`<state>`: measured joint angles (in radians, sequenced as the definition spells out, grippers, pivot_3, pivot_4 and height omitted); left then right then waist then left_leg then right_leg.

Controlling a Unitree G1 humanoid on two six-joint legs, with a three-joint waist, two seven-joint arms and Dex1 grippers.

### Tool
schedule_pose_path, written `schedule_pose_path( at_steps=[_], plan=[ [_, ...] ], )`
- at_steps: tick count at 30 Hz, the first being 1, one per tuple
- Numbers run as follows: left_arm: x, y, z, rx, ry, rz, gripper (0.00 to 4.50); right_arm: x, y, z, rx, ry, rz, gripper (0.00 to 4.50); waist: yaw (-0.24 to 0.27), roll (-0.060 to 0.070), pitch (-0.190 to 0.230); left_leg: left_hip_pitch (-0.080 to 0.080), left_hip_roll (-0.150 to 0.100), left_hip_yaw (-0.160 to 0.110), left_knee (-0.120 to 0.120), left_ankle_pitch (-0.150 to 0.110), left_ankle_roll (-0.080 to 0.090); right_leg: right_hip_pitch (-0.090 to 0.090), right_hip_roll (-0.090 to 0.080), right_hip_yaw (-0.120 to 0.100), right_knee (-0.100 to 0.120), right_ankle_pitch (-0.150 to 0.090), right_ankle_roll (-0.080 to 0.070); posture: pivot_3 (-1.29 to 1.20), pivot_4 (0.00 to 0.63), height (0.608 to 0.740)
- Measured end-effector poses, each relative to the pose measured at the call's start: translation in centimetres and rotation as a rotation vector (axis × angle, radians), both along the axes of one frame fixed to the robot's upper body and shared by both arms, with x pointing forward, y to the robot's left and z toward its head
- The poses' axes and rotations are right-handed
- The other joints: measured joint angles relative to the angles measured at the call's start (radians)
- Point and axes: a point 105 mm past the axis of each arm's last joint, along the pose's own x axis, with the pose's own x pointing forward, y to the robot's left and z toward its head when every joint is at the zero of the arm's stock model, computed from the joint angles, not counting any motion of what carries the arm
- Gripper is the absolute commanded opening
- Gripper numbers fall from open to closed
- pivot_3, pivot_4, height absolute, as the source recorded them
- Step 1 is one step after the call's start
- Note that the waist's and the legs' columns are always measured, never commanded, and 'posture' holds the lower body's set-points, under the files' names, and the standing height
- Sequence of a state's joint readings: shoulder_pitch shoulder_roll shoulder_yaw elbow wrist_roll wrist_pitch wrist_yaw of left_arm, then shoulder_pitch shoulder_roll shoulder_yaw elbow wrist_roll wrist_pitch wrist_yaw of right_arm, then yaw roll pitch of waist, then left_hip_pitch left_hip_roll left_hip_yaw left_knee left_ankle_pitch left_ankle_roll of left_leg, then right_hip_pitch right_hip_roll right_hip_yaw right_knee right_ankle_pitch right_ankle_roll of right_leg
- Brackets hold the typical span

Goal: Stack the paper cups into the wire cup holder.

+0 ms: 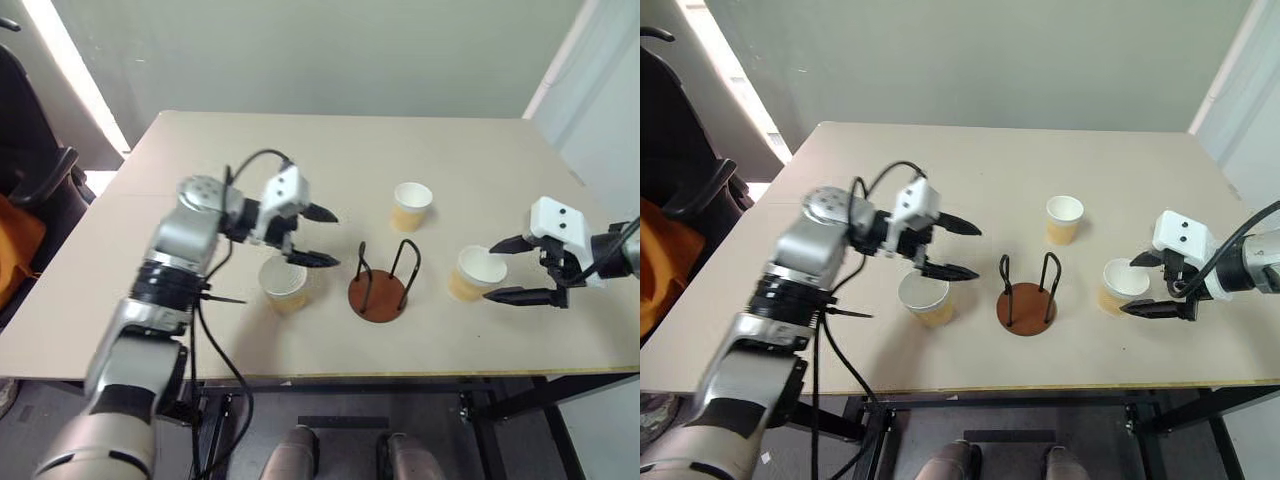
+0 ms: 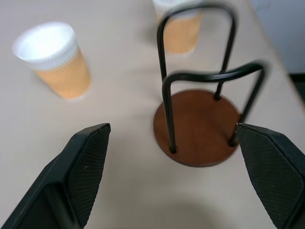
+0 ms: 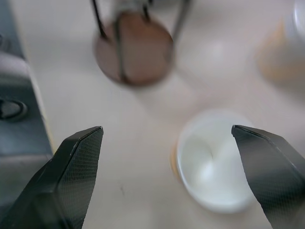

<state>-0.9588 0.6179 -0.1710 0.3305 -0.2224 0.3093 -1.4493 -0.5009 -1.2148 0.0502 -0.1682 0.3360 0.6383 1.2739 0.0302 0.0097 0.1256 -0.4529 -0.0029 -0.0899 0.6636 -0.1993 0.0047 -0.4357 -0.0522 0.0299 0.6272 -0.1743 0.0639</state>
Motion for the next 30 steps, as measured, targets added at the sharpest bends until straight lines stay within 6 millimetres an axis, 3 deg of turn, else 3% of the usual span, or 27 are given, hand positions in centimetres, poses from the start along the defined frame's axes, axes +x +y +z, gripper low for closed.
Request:
schedule_pose_path(
  at_steps=[5, 9, 13, 17, 26, 28, 30],
  plan=[
    [-3.8, 1.8, 3.5, -0.105, 0.015, -0.065, 4.47, 0.5, -0.2, -1.6, -0.042, 0.01, -0.015, 4.5, -0.006, 0.0, 0.0, 0.0, 0.0, 0.0, -0.001, -0.001, 0.0, 0.0, 0.0, 0.0, 0.0, -0.001, 0.001, 0.0, 0.15, 0.74],
    [-6.3, 1.8, 3.3, -0.138, 0.064, -0.071, 4.47, 1.3, 0.3, -3.3, -0.038, 0.02, -0.026, 4.5, -0.005, 0.001, 0.0, 0.001, 0.0, 0.0, 0.0, -0.001, 0.0, 0.0, -0.001, 0.0, 0.001, -0.003, -0.002, 0.0, 0.15, 0.74],
    [-7.3, 1.2, 3.4, -0.137, 0.065, -0.06, 4.47, 1.8, 0.6, -4.0, -0.046, 0.024, -0.027, 4.5, -0.003, 0.0, 0.0, 0.001, 0.0, 0.0, 0.0, 0.0, 0.0, 0.001, -0.001, 0.0, 0.0, -0.004, -0.007, 0.0, 0.15, 0.74],
    [-7.5, 1.0, 3.5, -0.137, 0.053, -0.029, 4.5, 2.3, 0.4, -4.5, -0.064, 0.022, -0.04, 3.32, -0.005, 0.0, 0.0, 0.004, 0.0, 0.0, -0.001, 0.0, -0.001, 0.002, -0.002, 0.0, 0.0, -0.004, -0.007, 0.0, 0.15, 0.74],
    [-7.0, 2.3, 4.1, -0.13, 0.024, 0.051, 4.5, 2.7, 0.8, -3.7, -0.091, -0.008, 0.001, 0.02, -0.008, 0.001, 0.0, 0.003, 0.0, -0.001, -0.002, -0.001, -0.002, 0.002, -0.001, 0.0, 0.0, -0.005, -0.009, 0.0, 0.15, 0.74],
    [-6.7, 2.8, 4.1, -0.133, 0.026, 0.075, 4.5, 2.7, 0.9, -3.5, -0.1, -0.007, 0.025, 0.02, -0.008, 0.001, 0.0, 0.002, 0.0, -0.001, -0.002, -0.001, -0.003, 0.001, -0.001, 0.0, 0.0, -0.005, -0.009, 0.0, 0.15, 0.74],
    [-6.5, 3.4, 4.0, -0.13, 0.026, 0.099, 4.5, 2.5, 1.0, -2.1, -0.111, -0.01, 0.068, 0.02, -0.008, 0.004, 0.002, 0.0, 0.0, -0.001, -0.002, -0.002, -0.003, -0.002, -0.002, 0.001, 0.0, -0.005, -0.009, 0.0, 0.15, 0.74]
  ],
)
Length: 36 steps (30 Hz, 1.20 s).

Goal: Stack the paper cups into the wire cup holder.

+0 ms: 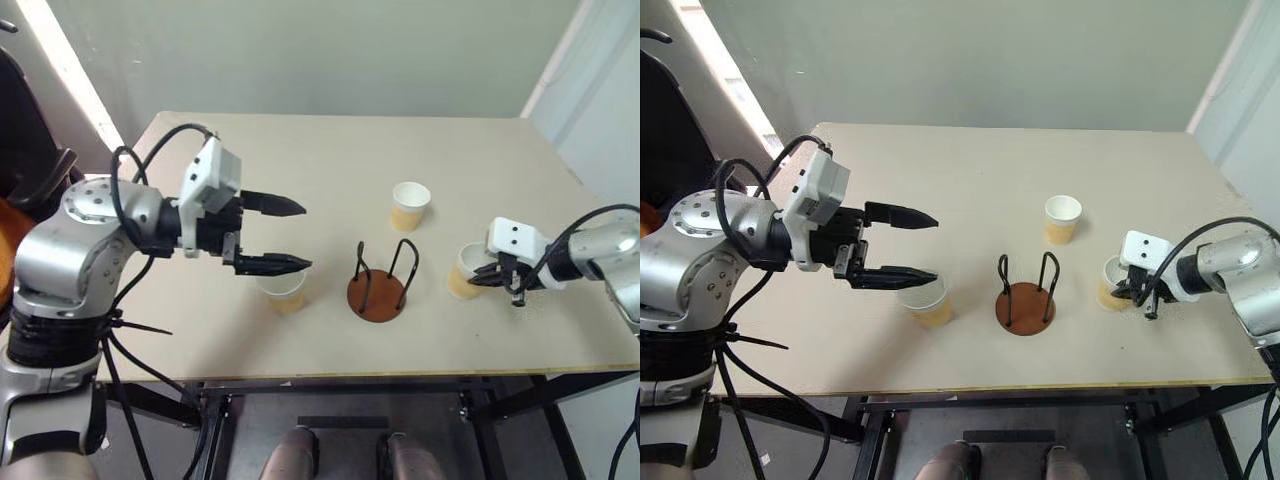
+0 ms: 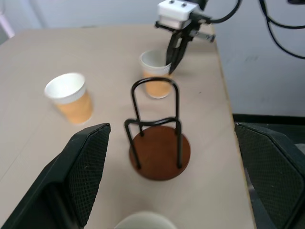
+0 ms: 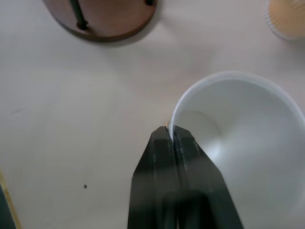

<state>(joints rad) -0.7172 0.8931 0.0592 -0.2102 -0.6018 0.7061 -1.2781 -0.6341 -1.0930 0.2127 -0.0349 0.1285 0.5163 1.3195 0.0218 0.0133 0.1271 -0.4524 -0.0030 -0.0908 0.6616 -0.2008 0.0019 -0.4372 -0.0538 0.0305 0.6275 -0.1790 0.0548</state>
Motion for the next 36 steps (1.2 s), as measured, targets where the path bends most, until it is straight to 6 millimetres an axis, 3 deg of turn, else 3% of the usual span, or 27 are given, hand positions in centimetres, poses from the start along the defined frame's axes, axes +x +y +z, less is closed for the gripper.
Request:
schedule_pose_path(
  at_steps=[3, 4, 7, 9, 11, 16, 29, 32, 36],
  plan=[
    [0.1, 0.8, -0.3, 0.01, 0.004, 0.028, 4.5, 0.0, 1.5, 4.8, 0.039, -0.078, 0.096, 0.02, -0.004, 0.001, 0.0, 0.0, 0.0, 0.0, -0.002, 0.0, -0.001, -0.002, 0.001, 0.0, 0.001, -0.001, -0.001, 0.0, 0.15, 0.74],
    [0.1, 0.9, -0.5, 0.013, 0.005, 0.033, 4.5, -0.3, 2.7, 7.8, 0.068, -0.145, 0.16, 0.02, -0.006, 0.001, 0.0, 0.0, 0.0, 0.0, -0.004, 0.001, -0.002, -0.003, 0.001, 0.0, 0.001, -0.002, -0.003, 0.0, 0.15, 0.74],
    [0.1, 1.2, -0.9, 0.016, 0.014, 0.043, 4.5, -1.3, 4.5, 11.6, 0.097, -0.236, 0.271, 0.02, -0.009, -0.003, -0.002, 0.001, 0.002, -0.002, -0.007, 0.001, -0.003, -0.003, 0.002, -0.002, 0.001, -0.005, -0.008, 0.0, 0.15, 0.74],
    [0.2, 1.5, -1.4, 0.024, 0.028, 0.059, 4.5, -2.0, 6.7, 12.6, 0.141, -0.242, 0.384, 0.02, -0.011, -0.003, -0.002, 0.002, 0.002, -0.002, -0.009, 0.001, -0.004, -0.004, 0.002, -0.001, 0.002, -0.006, -0.009, 0.0, 0.15, 0.74],
    [0.3, 1.5, -1.8, 0.027, 0.034, 0.069, 4.5, -2.7, 9.1, 12.2, 0.146, -0.214, 0.509, 0.02, -0.013, -0.003, -0.002, 0.002, 0.002, -0.003, -0.012, 0.004, -0.007, -0.006, 0.002, -0.002, 0.003, -0.006, -0.01, 0.0, 0.15, 0.74],
    [0.2, 1.7, -2.3, 0.024, 0.051, 0.08, 4.5, -2.7, 11.4, 9.8, 0.113, -0.141, 0.618, 0.02, -0.01, -0.003, -0.002, 0.001, 0.002, -0.003, -0.014, 0.005, -0.008, -0.008, 0.002, -0.003, 0.006, -0.007, -0.011, 0.0, 0.15, 0.74],
    [-0.6, 3.5, -1.9, -0.014, 0.048, 0.159, 4.5, -2.2, 11.8, 7.8, -0.009, -0.128, 0.692, 0.02, -0.012, -0.003, -0.002, 0.006, 0.002, -0.003, -0.015, 0.007, -0.012, -0.009, 0.001, -0.003, 0.016, -0.011, -0.018, 0.0, 0.15, 0.74],
    [-0.7, 3.6, -2.1, -0.019, 0.053, 0.166, 4.5, -2.2, 11.9, 7.5, -0.022, -0.127, 0.704, 0.58, -0.013, -0.003, -0.002, 0.007, 0.002, -0.003, -0.016, 0.007, -0.013, -0.009, 0.001, -0.003, 0.017, -0.011, -0.019, 0.0, 0.15, 0.74],
    [-0.8, 4.1, -1.8, -0.05, 0.05, 0.189, 4.5, -1.8, 11.7, 7.1, -0.028, -0.11, 0.692, 1.86, -0.014, -0.003, -0.002, 0.008, 0.003, -0.003, -0.017, 0.008, -0.014, -0.009, 0.002, -0.003, 0.018, -0.011, -0.019, 0.0, 0.15, 0.74]
  ],
)
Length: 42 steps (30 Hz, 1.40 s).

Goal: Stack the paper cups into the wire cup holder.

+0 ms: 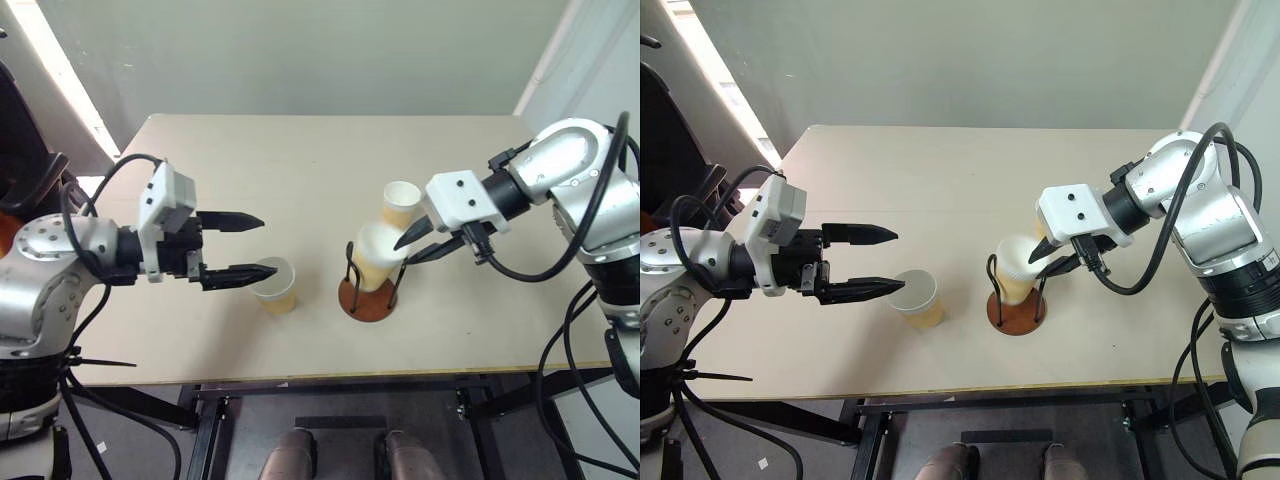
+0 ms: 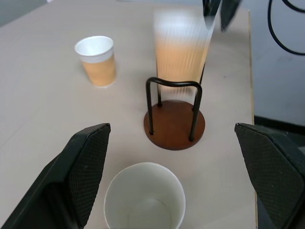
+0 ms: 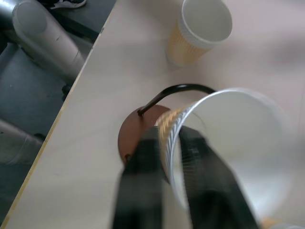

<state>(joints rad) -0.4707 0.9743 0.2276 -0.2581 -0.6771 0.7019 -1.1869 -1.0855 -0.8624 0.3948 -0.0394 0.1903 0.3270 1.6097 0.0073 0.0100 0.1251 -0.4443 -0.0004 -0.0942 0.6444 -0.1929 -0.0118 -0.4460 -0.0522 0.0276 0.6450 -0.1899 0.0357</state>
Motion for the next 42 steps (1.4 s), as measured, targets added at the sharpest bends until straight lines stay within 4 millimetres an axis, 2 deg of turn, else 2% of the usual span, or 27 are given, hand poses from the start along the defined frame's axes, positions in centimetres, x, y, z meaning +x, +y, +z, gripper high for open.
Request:
schedule_pose_path(
  at_steps=[5, 8, 11, 13, 16, 19, 28, 33, 42],
  plan=[
    [-0.2, 0.5, 0.3, -0.056, -0.004, 0.018, 4.5, 1.1, -0.5, -0.1, 0.011, 0.012, -0.044, 3.51, 0.0, 0.0, 0.0, 0.0, 0.0, 0.0, -0.001, 0.0, -0.001, 0.0, 0.0, 0.0, 0.0, 0.0, 0.0, 0.0, 0.15, 0.74],
    [-0.3, 0.9, -0.2, -0.065, 0.016, 0.033, 4.5, 3.0, -1.1, 1.4, 0.036, -0.061, -0.115, 4.47, -0.001, 0.0, 0.0, 0.0, 0.0, 0.0, -0.002, 0.0, -0.001, -0.001, 0.0, 0.0, 0.0, 0.0, -0.001, 0.0, 0.15, 0.74],
    [-0.1, 1.6, -0.5, -0.081, 0.028, 0.061, 4.5, 6.5, -1.4, 3.5, 0.108, -0.191, -0.239, 4.47, -0.002, 0.0, 0.0, 0.002, 0.001, -0.001, -0.004, 0.0, -0.002, -0.001, 0.0, 0.001, 0.0, 0.001, -0.004, 0.0, 0.15, 0.74],
    [0.0, 1.8, -0.7, -0.085, 0.023, 0.074, 4.5, 8.7, -1.5, 4.2, 0.162, -0.233, -0.317, 4.47, -0.002, 0.0, 0.0, 0.003, 0.001, -0.001, -0.008, 0.002, -0.004, -0.001, 0.0, 0.001, 0.0, 0.002, -0.005, 0.0, 0.15, 0.74],
    [0.0, 2.2, -1.3, -0.101, 0.025, 0.099, 4.5, 11.0, -0.8, 3.7, 0.252, -0.189, -0.4, 4.47, -0.002, 0.0, 0.0, 0.006, 0.001, -0.001, -0.014, 0.003, -0.006, -0.002, 0.0, 0.001, 0.0, 0.001, -0.007, 0.0, 0.15, 0.74],
    [-0.1, 2.2, -2.1, -0.116, 0.041, 0.116, 4.5, 12.7, -1.4, 1.6, 0.244, -0.174, -0.482, 4.47, 0.0, 0.0, 0.001, 0.004, 0.003, -0.003, -0.015, 0.001, -0.01, -0.004, 0.0, -0.001, 0.001, -0.001, -0.009, 0.0, 0.15, 0.74],
    [-0.5, 1.4, -0.5, -0.122, -0.055, 0.146, 4.5, 14.7, -2.4, -3.3, 0.158, -0.154, -0.617, 4.47, 0.003, 0.0, 0.001, 0.001, 0.003, -0.003, -0.014, -0.005, -0.012, -0.005, 0.0, -0.004, 0.0, 0.002, -0.005, 0.0, 0.15, 0.74],
    [-0.3, 1.3, -0.3, -0.105, -0.082, 0.182, 4.5, 15.0, -2.7, -4.5, 0.129, -0.158, -0.649, 4.47, 0.002, 0.001, 0.001, 0.002, 0.003, -0.003, -0.014, -0.004, -0.013, -0.005, 0.0, -0.004, 0.001, 0.002, -0.005, 0.0, 0.15, 0.74],
    [-0.5, 1.1, -0.2, -0.074, -0.1, 0.186, 4.5, 15.3, -2.4, -5.7, 0.093, -0.186, -0.656, 1.54, 0.002, 0.001, 0.001, 0.002, 0.004, -0.003, -0.014, -0.004, -0.016, -0.005, 0.0, -0.004, 0.001, 0.002, -0.006, 0.0, 0.15, 0.74]
  ],
)
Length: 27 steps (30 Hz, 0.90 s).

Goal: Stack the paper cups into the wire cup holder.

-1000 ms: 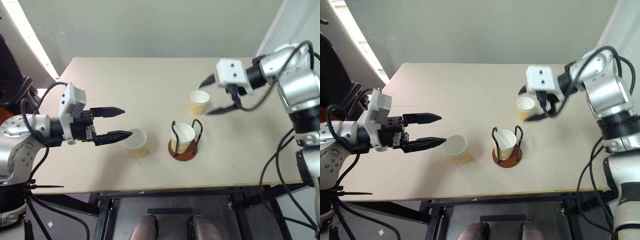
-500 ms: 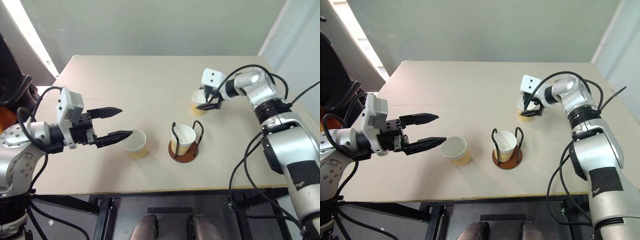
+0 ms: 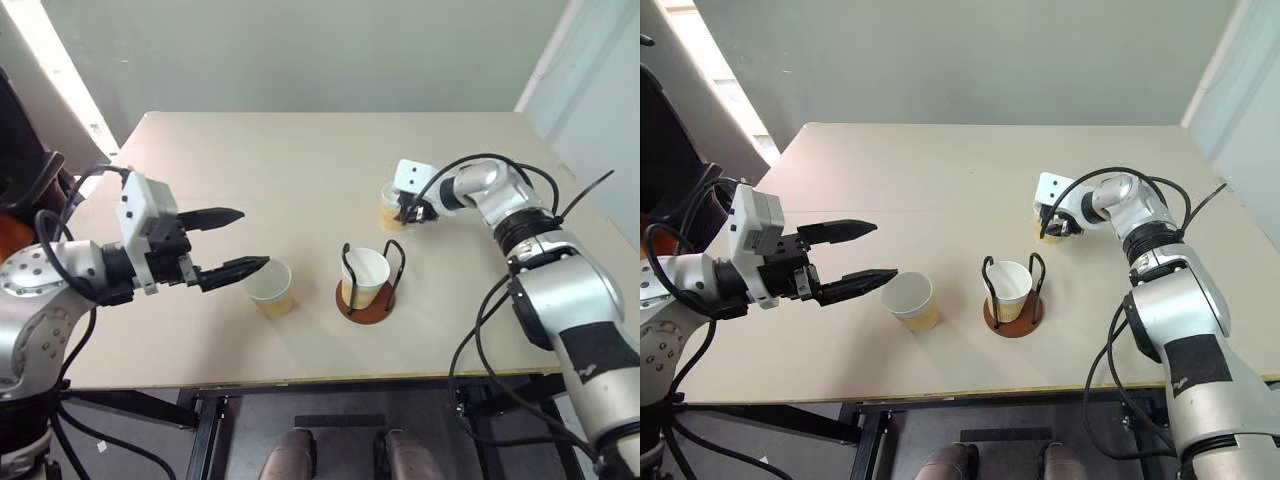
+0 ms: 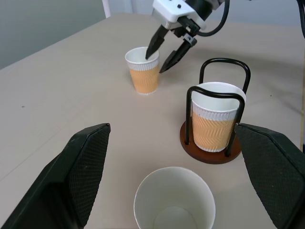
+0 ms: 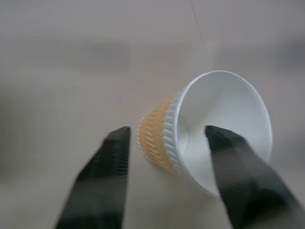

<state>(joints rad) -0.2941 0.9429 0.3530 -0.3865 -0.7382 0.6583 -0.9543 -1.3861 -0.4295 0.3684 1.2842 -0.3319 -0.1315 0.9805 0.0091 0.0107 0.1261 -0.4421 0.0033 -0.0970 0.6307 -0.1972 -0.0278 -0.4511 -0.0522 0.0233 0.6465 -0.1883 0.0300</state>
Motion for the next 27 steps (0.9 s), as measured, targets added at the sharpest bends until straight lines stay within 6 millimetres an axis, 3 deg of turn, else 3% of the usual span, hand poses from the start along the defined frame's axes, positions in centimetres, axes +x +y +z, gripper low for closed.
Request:
schedule_pose_path(
  at_steps=[4, 5, 13, 17, 22, 24, 27],
  plan=[
    [0.0, 0.0, 0.0, 0.004, 0.0, 0.002, 4.5, 0.0, 0.0, -0.1, -0.009, -0.002, 0.003, 0.11, 0.0, 0.0, 0.0, 0.0, 0.0, 0.0, 0.0, -0.001, -0.002, 0.0, 0.0, 0.0, 0.0, 0.0, 0.0, 0.0, 0.15, 0.74],
    [0.0, 0.0, 0.0, 0.005, 0.0, 0.001, 4.5, 0.0, 0.0, -0.1, -0.01, -0.002, 0.003, 0.02, 0.0, 0.0, 0.0, 0.0, 0.0, 0.0, 0.0, -0.001, -0.002, 0.0, 0.0, 0.0, 0.0, 0.0, 0.001, 0.0, 0.15, 0.74],
    [0.0, -0.3, 0.1, 0.015, 0.001, -0.021, 4.5, -0.4, -0.4, 0.3, -0.021, 0.008, 0.043, 0.02, 0.0, 0.0, 0.0, 0.0, 0.0, 0.0, 0.0, -0.001, -0.002, 0.0, 0.0, 0.0, 0.0, 0.0, 0.001, 0.0, 0.15, 0.74],
    [-0.2, -0.6, 0.9, 0.003, -0.018, -0.053, 4.5, -1.9, -0.3, 3.2, 0.005, 0.03, 0.18, 0.02, -0.001, 0.0, 0.0, -0.001, 0.0, 0.0, 0.0, -0.001, -0.002, 0.0, 0.0, -0.001, -0.001, 0.0, 0.001, 0.0, 0.15, 0.74],
    [-0.3, 0.1, 1.2, 0.003, -0.008, -0.058, 4.5, -6.7, 1.4, 9.5, -0.02, -0.031, 0.477, 0.02, -0.004, 0.0, 0.0, -0.001, 0.003, 0.0, 0.0, 0.0, -0.001, 0.001, 0.003, -0.002, -0.001, -0.003, -0.004, 0.0, 0.15, 0.74],
    [-0.4, 0.2, 1.2, 0.013, 0.0, -0.07, 4.5, -8.5, 1.8, 10.3, -0.052, -0.05, 0.549, 0.02, -0.005, -0.001, 0.0, 0.0, 0.004, 0.0, 0.0, 0.0, -0.001, 0.003, 0.004, -0.003, -0.001, -0.007, -0.011, 0.0, 0.15, 0.74],
    [-0.7, 0.1, 1.1, 0.005, 0.014, -0.103, 4.5, -10.3, 2.3, 10.0, -0.063, -0.029, 0.605, 0.02, -0.004, 0.0, 0.0, 0.003, 0.004, 0.0, 0.0, 0.001, -0.001, 0.004, 0.004, -0.002, -0.001, -0.007, -0.011, 0.0, 0.15, 0.74]
  ],
)
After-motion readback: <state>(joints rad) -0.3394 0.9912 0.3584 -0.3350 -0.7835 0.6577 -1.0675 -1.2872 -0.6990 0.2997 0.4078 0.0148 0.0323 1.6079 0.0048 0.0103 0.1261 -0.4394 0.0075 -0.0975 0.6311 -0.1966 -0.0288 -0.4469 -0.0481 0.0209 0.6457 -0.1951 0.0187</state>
